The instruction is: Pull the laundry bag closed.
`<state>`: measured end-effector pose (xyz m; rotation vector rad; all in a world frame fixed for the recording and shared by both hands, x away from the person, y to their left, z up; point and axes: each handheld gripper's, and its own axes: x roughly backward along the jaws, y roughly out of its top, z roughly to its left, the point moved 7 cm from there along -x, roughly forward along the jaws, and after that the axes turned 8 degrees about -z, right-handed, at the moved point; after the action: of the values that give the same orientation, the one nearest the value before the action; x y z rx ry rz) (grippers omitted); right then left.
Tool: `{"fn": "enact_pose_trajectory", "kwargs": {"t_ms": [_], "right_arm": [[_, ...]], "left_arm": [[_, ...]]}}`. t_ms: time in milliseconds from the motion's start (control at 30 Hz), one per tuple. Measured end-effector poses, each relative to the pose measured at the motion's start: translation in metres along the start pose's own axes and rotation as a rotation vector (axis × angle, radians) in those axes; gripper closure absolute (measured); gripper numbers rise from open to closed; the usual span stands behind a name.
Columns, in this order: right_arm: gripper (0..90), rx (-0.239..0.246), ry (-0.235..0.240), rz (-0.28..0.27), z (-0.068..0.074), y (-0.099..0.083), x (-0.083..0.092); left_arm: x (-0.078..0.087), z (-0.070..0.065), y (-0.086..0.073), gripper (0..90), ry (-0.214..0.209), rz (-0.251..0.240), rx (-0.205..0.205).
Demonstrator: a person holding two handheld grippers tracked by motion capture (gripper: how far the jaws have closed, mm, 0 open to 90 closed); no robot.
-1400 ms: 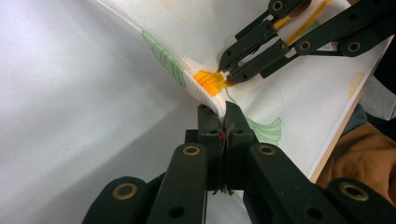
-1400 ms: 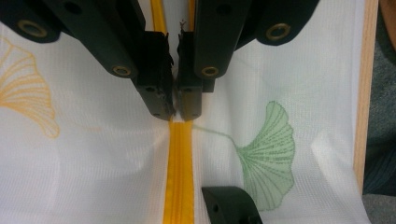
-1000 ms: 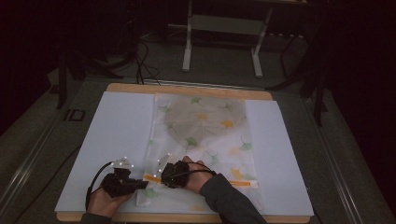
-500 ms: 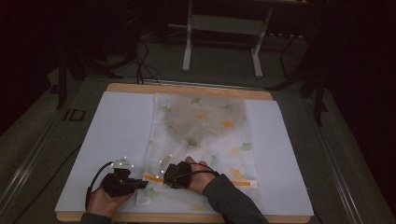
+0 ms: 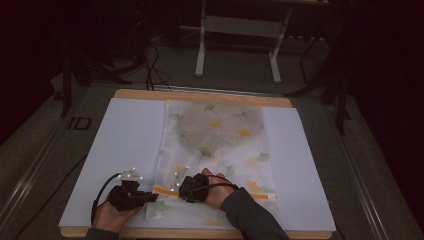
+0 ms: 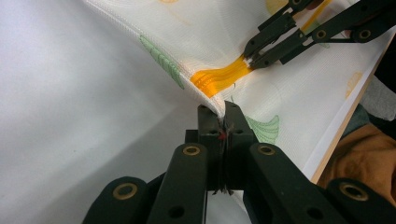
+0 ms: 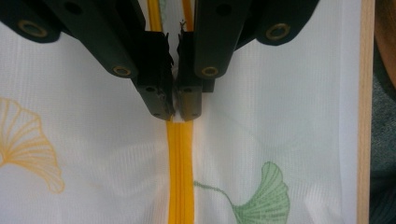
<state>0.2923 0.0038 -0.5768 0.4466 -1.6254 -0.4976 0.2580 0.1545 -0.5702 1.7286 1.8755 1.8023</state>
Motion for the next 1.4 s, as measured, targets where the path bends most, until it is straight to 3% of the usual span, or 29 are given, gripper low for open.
{"fn": "enact_pose_trajectory", "kwargs": {"t_ms": [1400], "right_arm": [[84.7, -0.033, -0.013, -0.016, -0.005, -0.024, 0.016]], "left_arm": [[0.004, 0.001, 0.000, 88.8, 0.001, -0.010, 0.002]]}}
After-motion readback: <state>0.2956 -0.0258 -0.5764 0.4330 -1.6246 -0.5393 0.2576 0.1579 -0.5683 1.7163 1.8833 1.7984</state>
